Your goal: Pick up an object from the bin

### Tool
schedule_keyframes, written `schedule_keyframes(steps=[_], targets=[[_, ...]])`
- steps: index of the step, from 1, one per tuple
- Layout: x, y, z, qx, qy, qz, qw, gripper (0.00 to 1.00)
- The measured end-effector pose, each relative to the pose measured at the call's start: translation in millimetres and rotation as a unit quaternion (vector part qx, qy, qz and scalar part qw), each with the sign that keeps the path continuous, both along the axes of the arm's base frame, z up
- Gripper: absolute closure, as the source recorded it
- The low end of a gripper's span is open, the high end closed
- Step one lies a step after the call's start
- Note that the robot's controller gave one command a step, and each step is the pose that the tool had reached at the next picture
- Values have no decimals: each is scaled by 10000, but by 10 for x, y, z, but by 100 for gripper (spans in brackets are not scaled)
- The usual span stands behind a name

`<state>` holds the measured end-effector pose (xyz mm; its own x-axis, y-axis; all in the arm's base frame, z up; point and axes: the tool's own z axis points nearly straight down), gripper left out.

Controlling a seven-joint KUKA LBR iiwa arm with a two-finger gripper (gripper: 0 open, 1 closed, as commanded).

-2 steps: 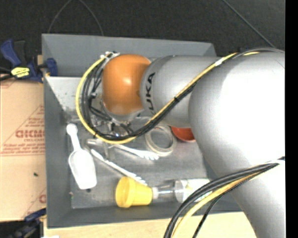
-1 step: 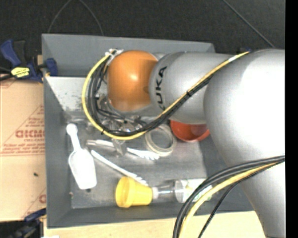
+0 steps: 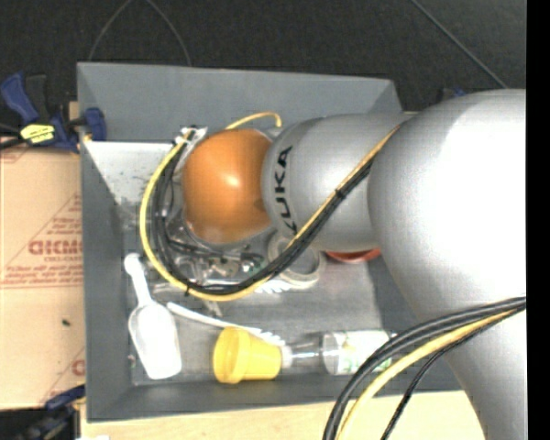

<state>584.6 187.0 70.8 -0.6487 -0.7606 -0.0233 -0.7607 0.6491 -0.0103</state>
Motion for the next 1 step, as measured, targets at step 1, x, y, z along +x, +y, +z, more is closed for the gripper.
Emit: schedule_keyframes(steps=[1], targets=[[116, -238, 13, -36, -49, 1075, 9942, 0]])
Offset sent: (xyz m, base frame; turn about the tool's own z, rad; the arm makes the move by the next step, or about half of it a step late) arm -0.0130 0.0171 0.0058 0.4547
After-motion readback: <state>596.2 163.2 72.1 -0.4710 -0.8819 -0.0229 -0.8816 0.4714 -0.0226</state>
